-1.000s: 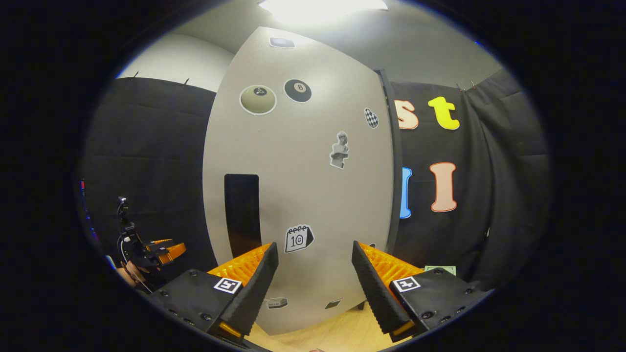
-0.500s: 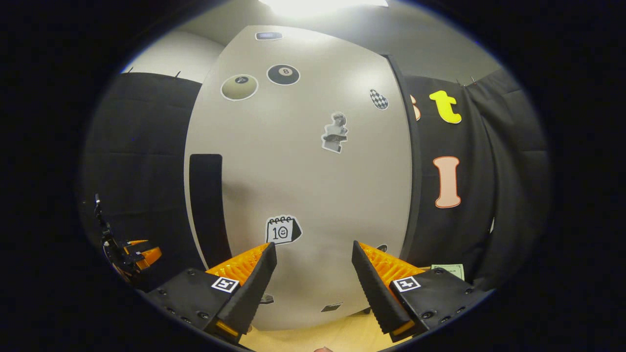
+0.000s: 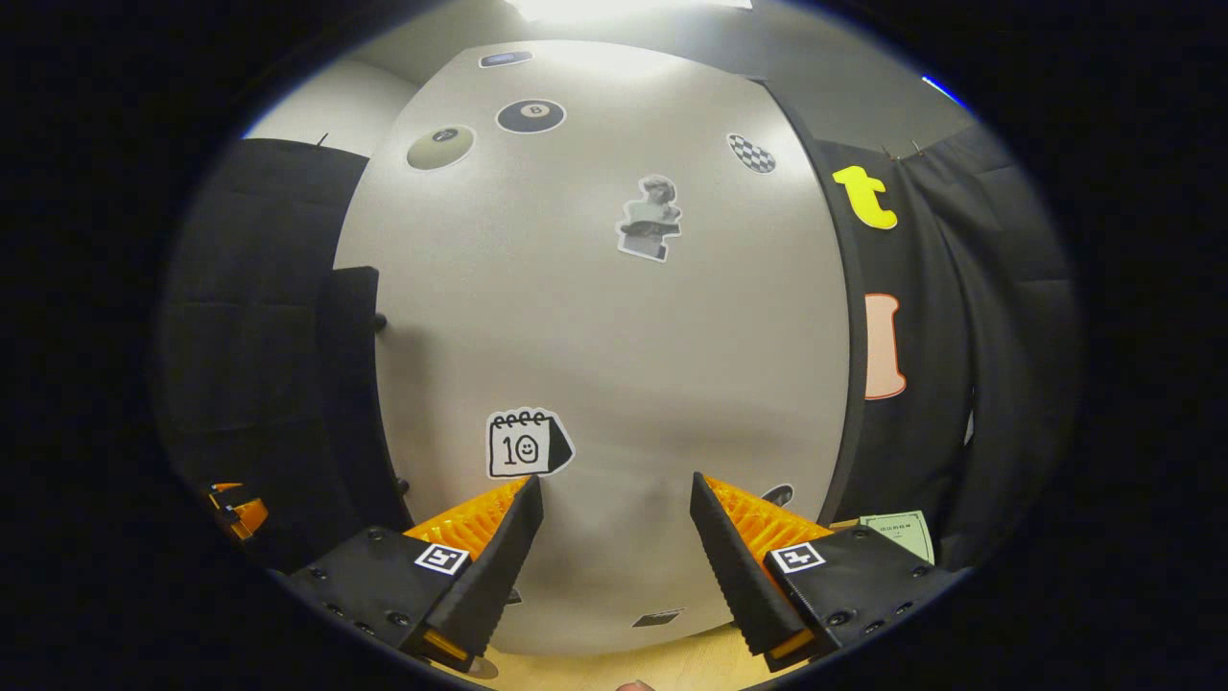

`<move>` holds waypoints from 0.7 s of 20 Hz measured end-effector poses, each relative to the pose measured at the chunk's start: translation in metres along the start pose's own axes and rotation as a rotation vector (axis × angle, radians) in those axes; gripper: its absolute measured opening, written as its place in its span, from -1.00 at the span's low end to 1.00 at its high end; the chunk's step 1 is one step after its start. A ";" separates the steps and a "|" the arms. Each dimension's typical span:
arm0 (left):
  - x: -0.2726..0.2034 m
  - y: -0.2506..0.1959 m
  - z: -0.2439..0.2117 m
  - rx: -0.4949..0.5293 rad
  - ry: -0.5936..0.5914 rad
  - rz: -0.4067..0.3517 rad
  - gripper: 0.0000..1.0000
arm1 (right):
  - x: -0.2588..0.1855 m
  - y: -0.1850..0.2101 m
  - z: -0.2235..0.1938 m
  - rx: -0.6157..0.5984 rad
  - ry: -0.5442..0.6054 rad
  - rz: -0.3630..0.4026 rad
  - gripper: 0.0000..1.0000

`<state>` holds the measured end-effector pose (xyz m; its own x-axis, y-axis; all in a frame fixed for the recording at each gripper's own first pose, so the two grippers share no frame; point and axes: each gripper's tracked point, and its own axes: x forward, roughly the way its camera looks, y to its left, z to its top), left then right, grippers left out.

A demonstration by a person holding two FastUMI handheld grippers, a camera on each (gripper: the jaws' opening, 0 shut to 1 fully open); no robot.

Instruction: Open the cabinet door with the right hand, grasp the bottle in the cabinet with the left hand and place it on the coaster, then close the cabinet door with the right hand.

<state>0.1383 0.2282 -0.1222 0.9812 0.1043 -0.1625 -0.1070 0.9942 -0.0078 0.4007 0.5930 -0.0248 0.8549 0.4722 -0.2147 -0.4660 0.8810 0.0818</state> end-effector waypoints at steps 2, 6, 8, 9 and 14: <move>0.000 0.008 -0.002 -0.003 0.003 0.012 0.60 | 0.007 -0.004 0.001 -0.020 -0.018 -0.025 0.92; 0.003 0.024 -0.006 -0.011 0.010 0.030 0.67 | 0.025 0.001 0.000 -0.037 -0.015 -0.049 0.91; 0.002 0.031 -0.007 -0.015 0.009 0.038 0.64 | 0.027 0.002 -0.001 -0.038 -0.016 -0.065 0.91; 0.000 0.035 -0.008 -0.016 0.010 0.043 0.64 | 0.028 0.003 -0.001 -0.039 -0.017 -0.075 0.91; -0.010 0.051 -0.018 -0.019 0.030 0.067 0.64 | 0.026 0.010 -0.004 -0.050 -0.019 -0.108 0.84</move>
<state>0.1198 0.2773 -0.1383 0.9666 0.1695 -0.1924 -0.1756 0.9843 -0.0150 0.4176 0.6138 -0.0332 0.9047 0.3755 -0.2013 -0.3814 0.9243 0.0101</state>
